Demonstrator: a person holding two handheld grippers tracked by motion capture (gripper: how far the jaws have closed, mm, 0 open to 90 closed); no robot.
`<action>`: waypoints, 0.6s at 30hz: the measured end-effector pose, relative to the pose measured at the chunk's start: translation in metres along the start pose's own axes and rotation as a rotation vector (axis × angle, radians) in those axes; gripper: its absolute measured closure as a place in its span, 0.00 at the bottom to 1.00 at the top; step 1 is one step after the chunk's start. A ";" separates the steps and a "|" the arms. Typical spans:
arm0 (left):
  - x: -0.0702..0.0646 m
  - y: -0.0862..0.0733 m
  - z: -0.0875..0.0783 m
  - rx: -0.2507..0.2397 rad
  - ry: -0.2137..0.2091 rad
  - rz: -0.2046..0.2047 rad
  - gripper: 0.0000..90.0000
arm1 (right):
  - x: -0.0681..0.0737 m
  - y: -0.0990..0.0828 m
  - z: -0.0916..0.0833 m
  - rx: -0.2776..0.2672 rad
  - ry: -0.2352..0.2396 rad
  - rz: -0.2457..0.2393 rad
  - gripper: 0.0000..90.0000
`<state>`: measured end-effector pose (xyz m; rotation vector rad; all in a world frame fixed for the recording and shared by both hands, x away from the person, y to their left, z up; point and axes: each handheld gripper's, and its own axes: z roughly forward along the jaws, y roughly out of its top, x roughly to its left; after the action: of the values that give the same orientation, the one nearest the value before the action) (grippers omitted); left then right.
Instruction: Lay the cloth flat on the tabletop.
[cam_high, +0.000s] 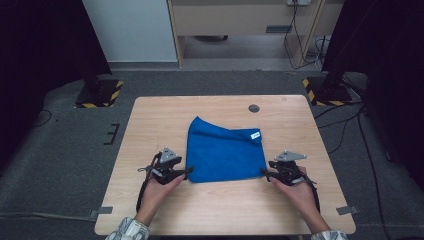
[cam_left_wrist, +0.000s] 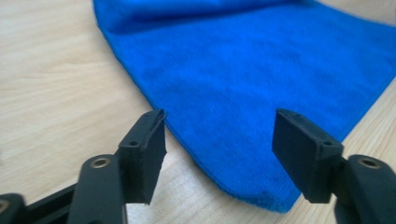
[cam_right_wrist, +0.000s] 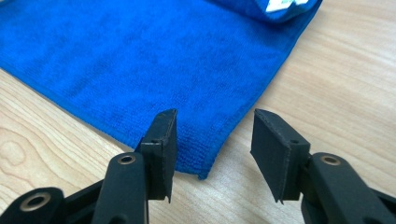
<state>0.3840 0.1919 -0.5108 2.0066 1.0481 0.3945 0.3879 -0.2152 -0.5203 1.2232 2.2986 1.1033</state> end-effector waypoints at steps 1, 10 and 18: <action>-0.001 -0.001 0.002 0.009 0.000 0.006 0.38 | 0.001 0.000 0.001 0.000 0.005 0.005 0.55; 0.003 -0.008 0.007 0.047 -0.003 0.001 0.39 | 0.008 0.001 0.006 0.010 0.023 0.003 0.54; -0.004 -0.011 0.010 0.074 -0.024 0.017 0.39 | 0.006 -0.002 0.010 0.035 0.006 0.009 0.57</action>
<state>0.3812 0.1868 -0.5254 2.0818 1.0453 0.3441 0.3887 -0.2059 -0.5273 1.2460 2.3283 1.0763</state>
